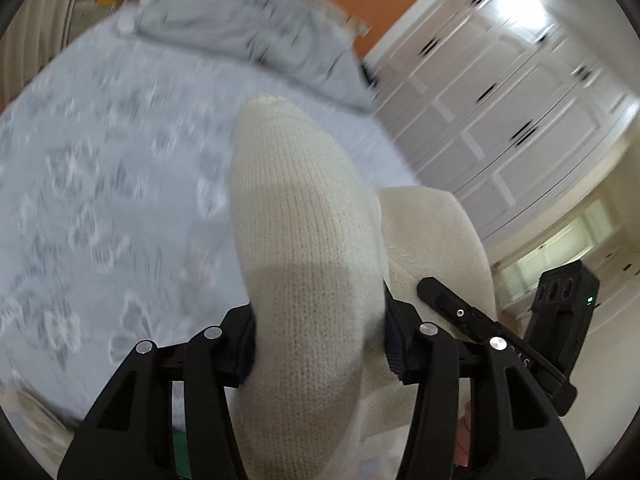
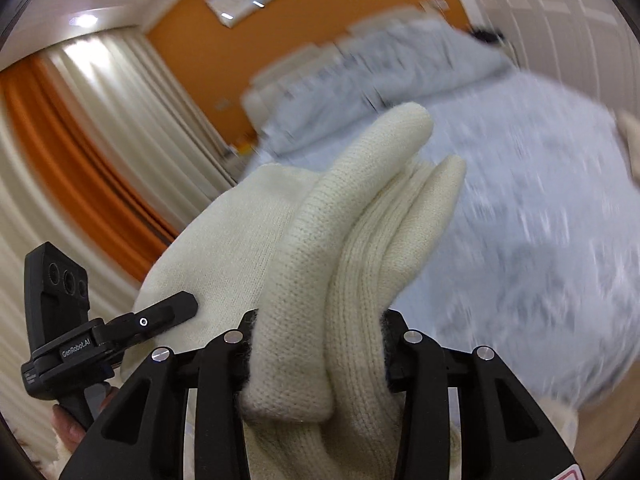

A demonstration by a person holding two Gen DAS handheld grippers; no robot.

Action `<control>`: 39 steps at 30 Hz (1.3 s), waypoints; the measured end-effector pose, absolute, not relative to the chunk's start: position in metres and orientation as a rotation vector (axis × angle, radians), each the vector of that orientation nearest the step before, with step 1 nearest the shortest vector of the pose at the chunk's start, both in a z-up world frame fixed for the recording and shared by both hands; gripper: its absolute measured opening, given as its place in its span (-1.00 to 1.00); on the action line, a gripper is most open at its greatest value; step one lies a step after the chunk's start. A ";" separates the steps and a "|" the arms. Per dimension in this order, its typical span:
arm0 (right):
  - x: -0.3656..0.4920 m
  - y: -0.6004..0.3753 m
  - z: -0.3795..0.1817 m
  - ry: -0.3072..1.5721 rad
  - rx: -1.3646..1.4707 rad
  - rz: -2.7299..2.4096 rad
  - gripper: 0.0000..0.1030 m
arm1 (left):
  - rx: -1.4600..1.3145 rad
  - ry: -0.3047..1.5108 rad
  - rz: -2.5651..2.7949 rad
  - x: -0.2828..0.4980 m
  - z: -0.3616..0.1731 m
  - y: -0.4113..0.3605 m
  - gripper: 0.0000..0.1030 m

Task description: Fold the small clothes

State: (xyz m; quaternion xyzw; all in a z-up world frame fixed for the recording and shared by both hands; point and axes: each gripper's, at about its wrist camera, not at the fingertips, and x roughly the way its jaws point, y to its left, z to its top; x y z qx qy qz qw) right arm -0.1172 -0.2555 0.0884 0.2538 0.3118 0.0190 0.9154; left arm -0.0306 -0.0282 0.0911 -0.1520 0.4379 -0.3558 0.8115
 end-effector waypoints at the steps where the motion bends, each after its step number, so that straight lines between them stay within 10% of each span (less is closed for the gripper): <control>1: -0.114 -0.252 0.103 0.611 0.509 0.052 -0.28 | -0.330 0.887 -0.774 -0.033 0.108 -0.022 -0.05; 13: -0.070 -0.201 0.209 0.342 0.383 0.237 -0.26 | -0.317 0.483 -0.788 -0.026 0.224 0.051 -0.03; 22: 0.035 -0.201 -0.019 0.812 0.441 0.024 0.24 | -0.304 0.833 -0.537 0.055 0.043 0.075 0.31; 28: -0.013 -0.228 -0.127 1.080 0.571 -0.082 -0.55 | -0.312 1.180 -0.290 0.046 -0.107 0.114 0.02; 39: 0.046 -0.175 -0.130 1.141 0.321 0.028 -0.75 | -0.182 1.152 -0.334 0.054 -0.103 0.062 0.10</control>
